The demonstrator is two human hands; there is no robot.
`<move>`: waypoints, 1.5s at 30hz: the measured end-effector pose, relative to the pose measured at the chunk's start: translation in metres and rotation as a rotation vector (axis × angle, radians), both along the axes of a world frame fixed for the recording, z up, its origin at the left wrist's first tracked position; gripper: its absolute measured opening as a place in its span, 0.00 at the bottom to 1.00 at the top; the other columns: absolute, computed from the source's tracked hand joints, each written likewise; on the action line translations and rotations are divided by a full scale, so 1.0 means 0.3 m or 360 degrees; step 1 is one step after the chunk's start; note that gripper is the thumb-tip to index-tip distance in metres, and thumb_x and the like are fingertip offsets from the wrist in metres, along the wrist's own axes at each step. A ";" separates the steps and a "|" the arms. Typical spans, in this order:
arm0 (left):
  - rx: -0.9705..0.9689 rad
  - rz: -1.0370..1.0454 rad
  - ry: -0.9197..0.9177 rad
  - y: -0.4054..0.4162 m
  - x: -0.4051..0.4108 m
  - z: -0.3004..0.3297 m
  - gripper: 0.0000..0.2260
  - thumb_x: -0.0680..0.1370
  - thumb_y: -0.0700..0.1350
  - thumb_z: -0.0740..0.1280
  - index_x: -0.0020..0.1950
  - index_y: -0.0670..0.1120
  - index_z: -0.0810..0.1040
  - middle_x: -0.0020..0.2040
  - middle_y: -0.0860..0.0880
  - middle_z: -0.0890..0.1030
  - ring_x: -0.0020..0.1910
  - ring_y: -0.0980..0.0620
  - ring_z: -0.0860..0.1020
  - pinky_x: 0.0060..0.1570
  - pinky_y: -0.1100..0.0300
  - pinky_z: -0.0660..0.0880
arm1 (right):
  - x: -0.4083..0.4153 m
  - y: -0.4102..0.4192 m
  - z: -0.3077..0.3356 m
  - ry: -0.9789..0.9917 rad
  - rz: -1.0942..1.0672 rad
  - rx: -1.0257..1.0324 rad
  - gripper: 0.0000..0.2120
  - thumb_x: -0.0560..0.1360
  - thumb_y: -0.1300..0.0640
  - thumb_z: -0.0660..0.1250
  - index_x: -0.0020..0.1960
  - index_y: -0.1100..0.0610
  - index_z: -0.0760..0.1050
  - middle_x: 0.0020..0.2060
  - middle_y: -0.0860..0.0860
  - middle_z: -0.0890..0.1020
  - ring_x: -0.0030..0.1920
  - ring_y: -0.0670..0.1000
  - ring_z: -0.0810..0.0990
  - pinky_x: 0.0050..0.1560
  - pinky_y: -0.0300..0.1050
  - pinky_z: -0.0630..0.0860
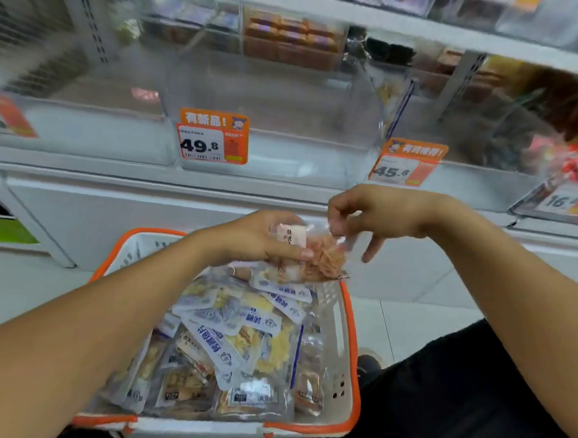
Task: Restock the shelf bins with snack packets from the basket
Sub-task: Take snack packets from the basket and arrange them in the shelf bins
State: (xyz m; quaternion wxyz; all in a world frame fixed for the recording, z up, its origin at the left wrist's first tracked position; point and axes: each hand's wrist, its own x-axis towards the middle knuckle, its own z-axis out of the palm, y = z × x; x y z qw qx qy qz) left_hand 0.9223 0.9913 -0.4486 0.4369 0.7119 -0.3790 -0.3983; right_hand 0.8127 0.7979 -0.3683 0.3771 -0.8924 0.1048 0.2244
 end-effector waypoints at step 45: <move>-0.0603 0.1274 -0.0024 0.260 0.658 0.288 0.04 0.81 0.40 0.65 0.52 0.44 0.79 0.41 0.46 0.82 0.39 0.51 0.80 0.34 0.60 0.78 | 1.295 -0.067 -0.066 -0.0689 -0.0931 -0.0054 0.18 0.73 0.51 0.75 0.53 0.65 0.78 0.49 0.59 0.85 0.47 0.56 0.86 0.52 0.53 0.83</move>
